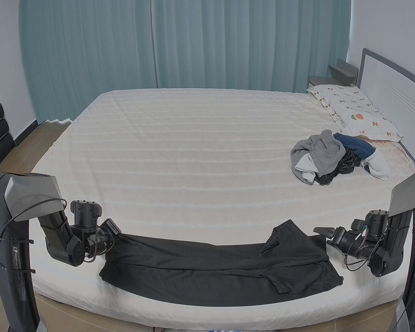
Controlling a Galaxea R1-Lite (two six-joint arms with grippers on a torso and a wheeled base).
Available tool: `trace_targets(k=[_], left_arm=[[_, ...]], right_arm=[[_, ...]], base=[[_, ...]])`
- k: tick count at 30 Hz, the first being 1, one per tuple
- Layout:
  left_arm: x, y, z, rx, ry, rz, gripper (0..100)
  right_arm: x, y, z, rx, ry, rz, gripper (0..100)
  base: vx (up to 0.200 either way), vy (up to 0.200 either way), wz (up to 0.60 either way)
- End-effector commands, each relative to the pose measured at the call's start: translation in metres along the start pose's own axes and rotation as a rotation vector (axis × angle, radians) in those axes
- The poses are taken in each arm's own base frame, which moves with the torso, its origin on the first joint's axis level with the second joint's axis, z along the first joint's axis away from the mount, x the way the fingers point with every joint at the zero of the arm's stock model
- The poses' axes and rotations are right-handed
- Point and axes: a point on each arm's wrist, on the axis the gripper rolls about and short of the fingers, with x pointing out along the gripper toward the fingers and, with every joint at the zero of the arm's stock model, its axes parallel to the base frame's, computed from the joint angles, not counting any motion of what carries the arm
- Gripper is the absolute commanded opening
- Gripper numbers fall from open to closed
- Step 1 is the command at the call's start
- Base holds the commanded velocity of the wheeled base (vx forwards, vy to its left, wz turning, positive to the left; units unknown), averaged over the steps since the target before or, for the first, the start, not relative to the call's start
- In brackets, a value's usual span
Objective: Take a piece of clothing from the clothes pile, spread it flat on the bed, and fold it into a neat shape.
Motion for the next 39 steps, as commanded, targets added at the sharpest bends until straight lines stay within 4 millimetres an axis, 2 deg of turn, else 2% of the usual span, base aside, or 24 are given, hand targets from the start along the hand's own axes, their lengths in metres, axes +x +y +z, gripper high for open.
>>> trace_targets(k=[1, 11, 12, 18, 27, 38, 39], left_arm=[[0.002, 0.003, 0.001, -0.006, 0.000, 0.007, 0], [0.001, 0.002, -0.002, -0.002, 0.008, 0.004, 0], [0.001, 0.002, -0.002, -0.002, 0.008, 0.004, 0], [0.001, 0.001, -0.002, -0.001, 0.010, 0.003, 0], [0.001, -0.001, -0.001, -0.044, 0.002, -0.003, 0], [-0.003, -0.003, -0.003, -0.042, 0.012, -0.009, 0], [-0.003, -0.003, -0.003, -0.042, 0.015, -0.010, 100]], right_arm=[[0.000, -0.002, -0.001, 0.002, 0.002, -0.003, 100], [0.008, 0.002, -0.011, -0.012, 0.039, 0.013, 100], [0.009, 0.002, -0.011, -0.011, 0.041, 0.013, 0], [0.010, 0.000, -0.007, -0.009, 0.024, 0.015, 0], [0.011, -0.011, 0.010, 0.000, -0.055, -0.009, 0], [0.009, -0.013, 0.005, 0.008, -0.036, -0.019, 0], [0.009, -0.013, 0.005, 0.008, -0.037, -0.020, 100]], base=[[0.000, 0.000, 0.00], [0.000, 0.000, 0.00], [0.000, 0.000, 0.00], [0.000, 0.000, 0.00], [0.000, 0.000, 0.00], [0.000, 0.000, 0.00], [0.000, 0.000, 0.00]])
